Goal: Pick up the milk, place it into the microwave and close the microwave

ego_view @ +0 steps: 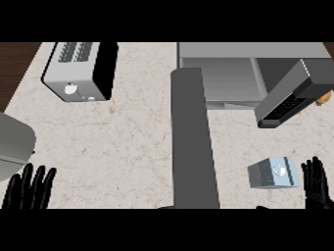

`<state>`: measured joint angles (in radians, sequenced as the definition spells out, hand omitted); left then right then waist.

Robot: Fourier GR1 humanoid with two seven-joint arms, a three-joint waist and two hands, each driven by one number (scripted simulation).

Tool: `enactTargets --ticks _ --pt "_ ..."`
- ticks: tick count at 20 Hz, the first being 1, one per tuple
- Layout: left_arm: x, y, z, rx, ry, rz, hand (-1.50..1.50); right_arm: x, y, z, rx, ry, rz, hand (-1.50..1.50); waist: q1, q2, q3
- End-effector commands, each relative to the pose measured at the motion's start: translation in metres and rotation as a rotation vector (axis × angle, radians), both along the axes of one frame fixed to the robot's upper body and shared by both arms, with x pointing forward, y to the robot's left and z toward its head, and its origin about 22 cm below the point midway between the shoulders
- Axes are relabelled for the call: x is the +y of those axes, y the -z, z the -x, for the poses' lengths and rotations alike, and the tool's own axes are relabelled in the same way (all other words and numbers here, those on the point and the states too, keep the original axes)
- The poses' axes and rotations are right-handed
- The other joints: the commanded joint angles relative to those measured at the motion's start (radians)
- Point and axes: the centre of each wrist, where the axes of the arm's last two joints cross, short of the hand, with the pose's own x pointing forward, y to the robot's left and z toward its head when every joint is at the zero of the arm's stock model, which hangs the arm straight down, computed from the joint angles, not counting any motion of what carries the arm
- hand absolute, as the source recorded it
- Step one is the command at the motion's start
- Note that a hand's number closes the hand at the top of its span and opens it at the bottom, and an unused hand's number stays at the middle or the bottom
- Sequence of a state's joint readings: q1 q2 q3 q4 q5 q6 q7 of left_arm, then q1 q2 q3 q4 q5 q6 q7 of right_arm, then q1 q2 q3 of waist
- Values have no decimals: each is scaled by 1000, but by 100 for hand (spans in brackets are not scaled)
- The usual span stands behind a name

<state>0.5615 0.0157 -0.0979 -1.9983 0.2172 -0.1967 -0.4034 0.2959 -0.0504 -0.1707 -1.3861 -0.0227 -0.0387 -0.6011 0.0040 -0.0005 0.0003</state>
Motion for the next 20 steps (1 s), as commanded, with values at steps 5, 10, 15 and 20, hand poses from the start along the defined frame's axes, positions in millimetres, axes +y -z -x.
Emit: enactTargets --ticks 5,10,15,20 --pt "15 -5 9 3 -8 -6 -150 7 34 -13 -6 6 7 -150 2 0 0" --pt "3 -3 17 21 18 2 -150 -20 43 -6 17 -19 28 -150 1 0 0" --pt "-1 -10 15 -16 -2 -14 -150 -17 62 -12 -18 -42 25 -150 2 0 0" --pt "17 -1 12 9 6 0 -150 -10 61 -27 -46 -85 20 -150 0 0 0"
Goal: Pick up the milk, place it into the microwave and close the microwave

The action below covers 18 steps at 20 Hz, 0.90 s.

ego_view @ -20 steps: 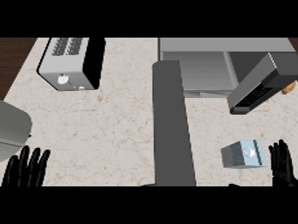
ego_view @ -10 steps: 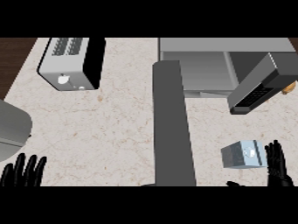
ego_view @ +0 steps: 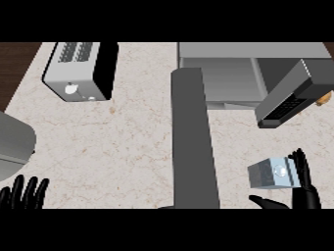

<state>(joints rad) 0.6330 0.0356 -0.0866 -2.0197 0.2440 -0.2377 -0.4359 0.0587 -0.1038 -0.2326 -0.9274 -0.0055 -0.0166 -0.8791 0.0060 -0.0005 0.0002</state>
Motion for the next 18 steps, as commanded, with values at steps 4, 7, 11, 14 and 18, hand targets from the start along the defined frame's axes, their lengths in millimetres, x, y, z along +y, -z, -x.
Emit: enactTargets --ticks 4,7,11,14,18 --pt "-6 29 -7 -10 -3 -9 -150 10 2 -21 -17 -49 -35 -150 0 0 0" --pt "9 13 -1 -4 -1 -11 -150 2 -4 -28 5 -16 -55 -150 -1 0 0" --pt "8 12 11 1 -5 -4 -150 16 2 -22 -15 46 -26 -150 0 0 0" --pt "-5 -2 -15 1 6 -5 -150 14 6 -34 -47 82 34 150 -2 1 0" --pt "4 11 11 -10 -1 -8 -150 19 16 -42 -9 70 127 150 5 1 0"
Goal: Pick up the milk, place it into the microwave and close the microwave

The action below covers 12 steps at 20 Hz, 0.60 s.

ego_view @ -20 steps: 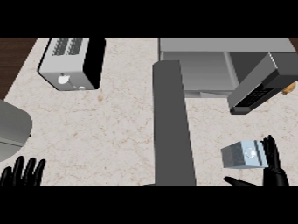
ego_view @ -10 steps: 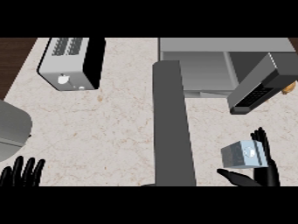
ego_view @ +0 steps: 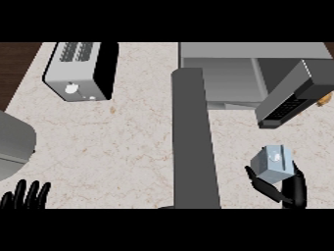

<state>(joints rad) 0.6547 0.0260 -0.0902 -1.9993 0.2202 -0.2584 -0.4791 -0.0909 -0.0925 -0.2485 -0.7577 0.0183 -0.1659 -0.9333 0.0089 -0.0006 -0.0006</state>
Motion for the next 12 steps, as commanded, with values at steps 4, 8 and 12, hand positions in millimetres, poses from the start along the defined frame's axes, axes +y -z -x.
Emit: enactTargets --ticks 4,8,12 --pt "9 -7 5 11 15 18 -150 -3 -5 -22 -17 108 86 150 -1 1 1" --pt "11 16 0 -4 0 17 -150 4 -16 -61 -78 55 -10 150 7 3 2" --pt "-3 -7 -14 0 30 13 -150 36 -14 -83 -124 -31 8 150 24 12 5"
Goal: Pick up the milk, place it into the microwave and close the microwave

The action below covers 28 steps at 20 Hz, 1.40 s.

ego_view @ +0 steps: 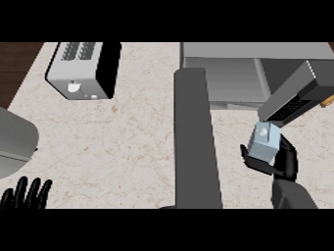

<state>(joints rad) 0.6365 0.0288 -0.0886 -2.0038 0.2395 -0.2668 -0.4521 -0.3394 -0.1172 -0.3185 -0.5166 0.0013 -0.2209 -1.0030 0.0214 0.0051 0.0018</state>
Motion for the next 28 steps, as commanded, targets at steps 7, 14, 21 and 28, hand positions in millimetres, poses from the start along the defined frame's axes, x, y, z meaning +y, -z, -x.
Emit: enactTargets --ticks 7,14,21,28 --pt "10 -7 7 3 1 -4 -150 34 -3 -29 -136 -98 -50 150 3 1 0" --pt "0 6 4 9 -8 -4 -150 45 -11 -27 -147 -112 -39 150 -21 -8 -2" --pt "-18 11 18 28 31 21 -150 -2 -23 17 -147 -114 -22 150 -28 -11 -3" --pt "3 1 12 -21 -11 13 -150 32 -69 53 -142 -198 -68 150 -36 -12 -4"
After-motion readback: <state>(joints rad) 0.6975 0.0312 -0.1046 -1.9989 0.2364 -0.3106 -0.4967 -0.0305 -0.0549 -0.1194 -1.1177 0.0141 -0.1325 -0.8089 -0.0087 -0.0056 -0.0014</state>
